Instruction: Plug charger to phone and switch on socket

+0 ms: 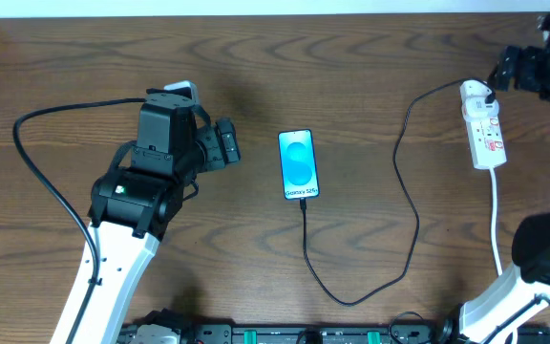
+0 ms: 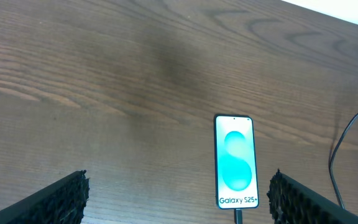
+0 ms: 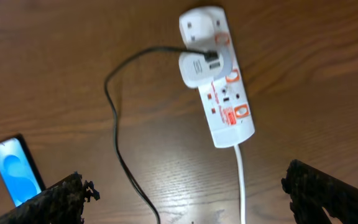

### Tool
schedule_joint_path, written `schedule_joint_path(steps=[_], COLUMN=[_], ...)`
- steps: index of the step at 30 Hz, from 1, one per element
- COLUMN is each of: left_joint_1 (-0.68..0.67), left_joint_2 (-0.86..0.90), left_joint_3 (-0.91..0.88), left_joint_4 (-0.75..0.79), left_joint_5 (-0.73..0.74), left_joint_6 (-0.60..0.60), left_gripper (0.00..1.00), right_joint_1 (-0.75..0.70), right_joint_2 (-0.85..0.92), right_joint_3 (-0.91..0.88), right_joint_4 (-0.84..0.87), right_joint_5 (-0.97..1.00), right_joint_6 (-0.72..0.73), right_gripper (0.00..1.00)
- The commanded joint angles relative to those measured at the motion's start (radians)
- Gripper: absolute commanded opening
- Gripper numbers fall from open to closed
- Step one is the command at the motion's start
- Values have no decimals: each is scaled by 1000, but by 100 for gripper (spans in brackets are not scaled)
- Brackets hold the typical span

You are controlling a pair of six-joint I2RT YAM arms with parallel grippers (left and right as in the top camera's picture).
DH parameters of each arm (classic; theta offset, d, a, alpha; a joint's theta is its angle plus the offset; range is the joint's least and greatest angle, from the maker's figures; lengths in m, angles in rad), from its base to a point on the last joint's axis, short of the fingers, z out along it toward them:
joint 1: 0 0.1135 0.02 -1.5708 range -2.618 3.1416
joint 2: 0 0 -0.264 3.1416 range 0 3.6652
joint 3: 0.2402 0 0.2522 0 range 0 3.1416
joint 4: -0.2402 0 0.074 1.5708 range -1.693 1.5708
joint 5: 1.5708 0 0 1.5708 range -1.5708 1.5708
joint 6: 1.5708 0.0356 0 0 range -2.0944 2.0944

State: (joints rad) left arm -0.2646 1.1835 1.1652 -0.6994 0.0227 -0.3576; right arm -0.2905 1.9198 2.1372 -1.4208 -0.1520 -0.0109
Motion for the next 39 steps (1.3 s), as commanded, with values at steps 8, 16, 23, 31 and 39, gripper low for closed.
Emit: schedule_joint_path(steps=[8,16,23,31,39], left_joint_1=[0,0,0,-2,6], left_joint_2=[5,5,5,-6,-161], left_joint_3=[9,9,9,8,-71], left_joint_4=[-1,-1,-1,-11,-43], left_joint_5=[-13,-12,-12,-12,-56], left_joint_6=[17,17,17,17,17], left_gripper=[92,92,92,92,92], right_joint_1=[3,3,3,3,3], right_joint_2=[-10,-10,-10,-10,-10], right_joint_3=[12,12,12,12,12], right_joint_4=[3,3,3,3,3], right_joint_5=[12,12,12,12,12], right_joint_6=[18,18,18,18,18], right_gripper=[99,99,99,99,99])
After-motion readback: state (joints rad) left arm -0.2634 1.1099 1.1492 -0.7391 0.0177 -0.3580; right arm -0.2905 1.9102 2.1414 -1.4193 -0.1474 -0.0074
